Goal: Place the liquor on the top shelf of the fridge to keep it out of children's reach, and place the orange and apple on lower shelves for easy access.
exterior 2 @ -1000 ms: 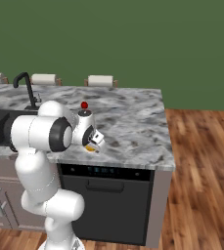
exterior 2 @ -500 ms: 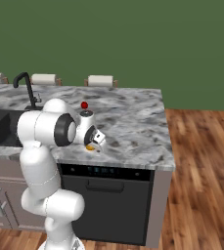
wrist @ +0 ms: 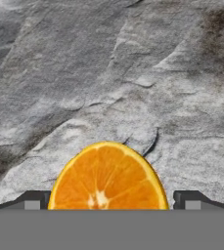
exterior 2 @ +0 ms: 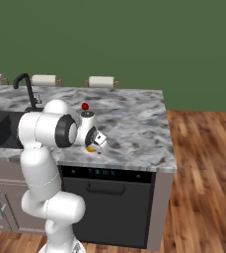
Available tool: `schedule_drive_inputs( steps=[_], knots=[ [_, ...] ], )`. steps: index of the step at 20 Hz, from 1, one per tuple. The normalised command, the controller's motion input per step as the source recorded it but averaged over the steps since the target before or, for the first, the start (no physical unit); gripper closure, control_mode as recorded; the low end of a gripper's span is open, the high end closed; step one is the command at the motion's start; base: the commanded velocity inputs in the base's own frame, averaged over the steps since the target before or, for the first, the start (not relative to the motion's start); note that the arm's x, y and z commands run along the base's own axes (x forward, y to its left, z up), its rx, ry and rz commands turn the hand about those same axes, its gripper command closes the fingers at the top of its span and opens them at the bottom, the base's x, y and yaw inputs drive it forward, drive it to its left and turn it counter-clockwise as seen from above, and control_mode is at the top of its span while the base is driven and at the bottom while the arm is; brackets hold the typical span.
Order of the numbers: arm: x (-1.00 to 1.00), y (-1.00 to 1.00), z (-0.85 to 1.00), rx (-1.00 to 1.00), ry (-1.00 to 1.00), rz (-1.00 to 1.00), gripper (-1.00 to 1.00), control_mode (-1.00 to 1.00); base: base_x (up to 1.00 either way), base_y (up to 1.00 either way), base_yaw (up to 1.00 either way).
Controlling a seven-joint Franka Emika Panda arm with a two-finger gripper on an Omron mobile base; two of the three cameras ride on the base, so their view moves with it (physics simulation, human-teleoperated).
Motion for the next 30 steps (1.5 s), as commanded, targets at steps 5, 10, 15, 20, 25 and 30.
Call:
schedule_drive_inputs(
  steps=[5,10,15,20,25,30],
  knots=[
    [0.00,0.10,-0.20,0.00,0.00,0.00,1.00,-1.00,0.00,0.00,0.00],
    [0.00,0.11,-0.11,0.00,0.00,0.00,1.00,-1.00,0.00,0.00,0.00],
    [0.00,0.05,0.00,0.00,0.00,0.00,1.00,-1.00,0.00,0.00,0.00],
    [-0.26,-0.01,0.29,0.00,0.00,0.00,1.00,-1.00,0.00,0.00,0.00],
    [-0.63,-0.10,0.77,0.00,-0.01,0.00,1.00,-1.00,0.00,0.00,0.00],
    [-0.80,0.00,0.98,0.00,-0.05,0.00,1.00,-1.00,0.00,0.00,0.00]
  ],
)
